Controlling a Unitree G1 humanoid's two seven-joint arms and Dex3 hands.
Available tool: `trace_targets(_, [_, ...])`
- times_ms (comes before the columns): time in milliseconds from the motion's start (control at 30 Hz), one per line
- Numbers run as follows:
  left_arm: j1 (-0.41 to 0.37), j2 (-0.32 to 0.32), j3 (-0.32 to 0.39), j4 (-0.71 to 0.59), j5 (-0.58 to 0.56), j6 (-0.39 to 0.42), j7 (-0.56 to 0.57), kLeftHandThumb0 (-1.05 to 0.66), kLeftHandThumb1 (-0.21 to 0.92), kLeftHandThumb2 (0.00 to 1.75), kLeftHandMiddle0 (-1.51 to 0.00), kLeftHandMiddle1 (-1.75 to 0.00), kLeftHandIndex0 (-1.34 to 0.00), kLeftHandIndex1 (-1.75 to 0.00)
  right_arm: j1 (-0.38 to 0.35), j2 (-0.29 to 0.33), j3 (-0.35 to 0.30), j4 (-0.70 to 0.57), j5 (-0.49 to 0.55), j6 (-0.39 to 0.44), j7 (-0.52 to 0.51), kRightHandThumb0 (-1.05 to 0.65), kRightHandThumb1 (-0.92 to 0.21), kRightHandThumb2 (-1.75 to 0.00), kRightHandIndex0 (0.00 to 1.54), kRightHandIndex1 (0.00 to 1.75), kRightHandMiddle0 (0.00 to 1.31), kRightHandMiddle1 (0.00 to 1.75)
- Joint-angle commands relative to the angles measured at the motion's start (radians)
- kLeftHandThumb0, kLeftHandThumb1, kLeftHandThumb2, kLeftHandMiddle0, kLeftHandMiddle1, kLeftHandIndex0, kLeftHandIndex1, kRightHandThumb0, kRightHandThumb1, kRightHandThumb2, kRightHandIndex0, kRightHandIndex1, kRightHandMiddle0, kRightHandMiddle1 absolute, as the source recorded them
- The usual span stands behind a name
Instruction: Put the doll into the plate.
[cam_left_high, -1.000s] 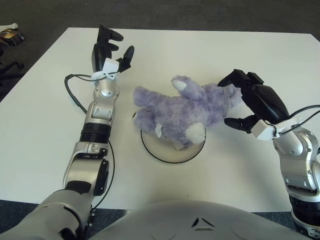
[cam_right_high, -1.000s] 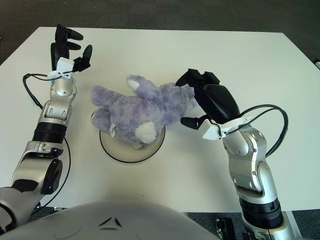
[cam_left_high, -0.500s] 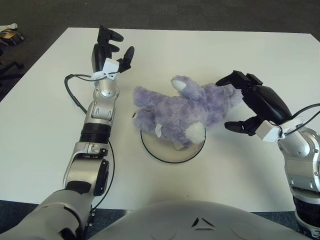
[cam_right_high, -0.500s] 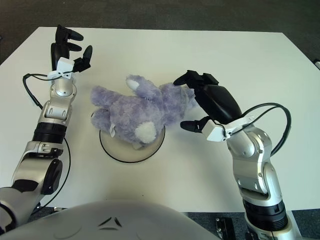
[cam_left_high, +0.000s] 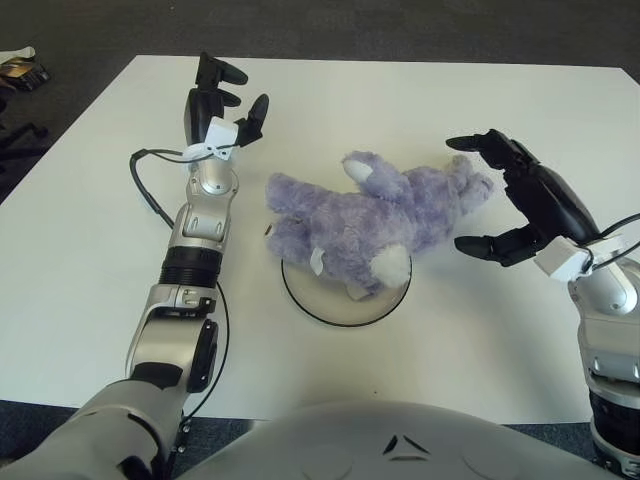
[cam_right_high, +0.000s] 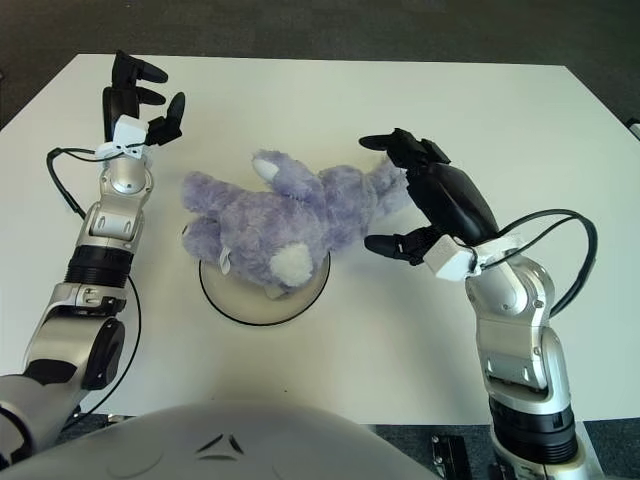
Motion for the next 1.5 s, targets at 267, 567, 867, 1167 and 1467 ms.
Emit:
trace_targets(267, [0.008,-0.001,0.003,0.019,-0.038,-0.032,-0.03,0.0,0.73,0.73,-0.36,-1.5,-0.26,-1.75,-0.076,0.078,-0.013,0.064,0.043,0.063,-0.105,0.19,-0.05,-1.48,0.0,0.23,0.0,0.86])
trace_targets(567, [0.007,0.005,-0.001,0.038,-0.044,-0.052,-0.046,-0.01,0.73,0.72,-0.36,-1.49,-0.27,-1.75,-0.111,0.053,-0.014,0.211,0.022,0.008,-0.178,0.2,-0.05,-1.51,0.0,0.26,0.0,0.94])
trace_targets(867, [0.022,-0.016,-0.014,0.035,-0.046,-0.042,-0.058,0.0,0.72,0.74,-0.44,-1.47,-0.22,-1.75,-0.191,0.026,-0.007,0.395,-0.037,-0.07,-0.305,-0.03,-0.07,-1.44,0.0,0.59,0.0,1.19])
trace_targets(1167, [0.014,-0.042,0.001,0.061,-0.079,-0.042,-0.057,-0.01,0.68,0.82,-0.43,-1.55,-0.19,-1.75,-0.227,0.008,-0.005,0.57,-0.082,-0.214,-0.478,-0.34,-0.11,-1.33,0.08,1.04,0.08,1.44])
trace_targets(1467, [0.021,-0.058,0.009,0.102,-0.127,-0.069,-0.08,-0.01,0.63,0.9,-0.42,-1.6,-0.22,-1.75,-0.253,0.07,-0.055,0.564,0.065,-0.136,-0.458,-0.26,-0.08,-1.37,0.29,1.2,0.23,1.48])
